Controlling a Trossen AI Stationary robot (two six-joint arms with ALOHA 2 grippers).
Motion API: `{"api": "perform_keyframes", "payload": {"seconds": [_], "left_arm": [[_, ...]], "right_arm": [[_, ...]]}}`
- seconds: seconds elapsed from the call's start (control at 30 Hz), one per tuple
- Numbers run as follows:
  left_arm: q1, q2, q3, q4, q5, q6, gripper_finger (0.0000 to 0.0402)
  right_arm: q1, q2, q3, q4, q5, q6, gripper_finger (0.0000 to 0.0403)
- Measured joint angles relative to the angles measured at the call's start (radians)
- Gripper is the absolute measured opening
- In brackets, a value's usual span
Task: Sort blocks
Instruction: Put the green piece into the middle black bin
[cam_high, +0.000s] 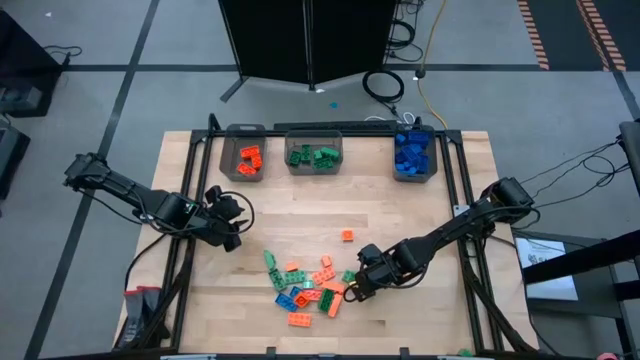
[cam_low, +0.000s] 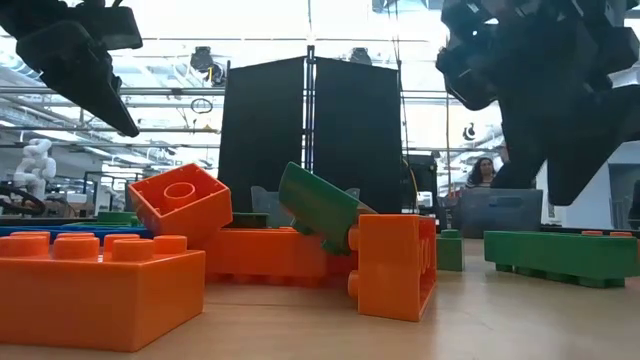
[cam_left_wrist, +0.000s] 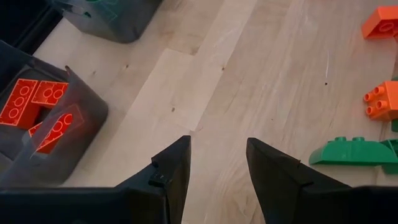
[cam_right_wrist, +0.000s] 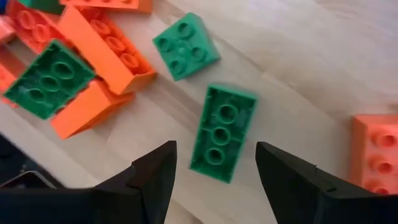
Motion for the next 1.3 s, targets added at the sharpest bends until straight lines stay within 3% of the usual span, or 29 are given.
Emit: {"api": "perform_keyframes", "payload": {"seconds": [0.63,0.87,1.0,1.3], "left_arm": [[0.0,0.0,0.0,0.0,0.001,0.001,0.016],[0.0,0.0,0.0,0.0,0.001,0.001,0.016],[0.0,0.0,0.0,-0.001,0.001,0.002,0.016],[0.0,0.0,0.0,-0.002,0.0,0.003,0.016]], "right_arm": [[-0.007,0.08,0.0,0.086,-0.022,-0.105,0.0217],[-0.02,0.08,0.0,0.105,-0.027,-0.131,0.0277],[-0.036,0.066,-0.001,0.094,-0.081,-0.138,0.031],[-0.034,0.017,0.001,0.214,-0.101,-0.213,0.0322]]}}
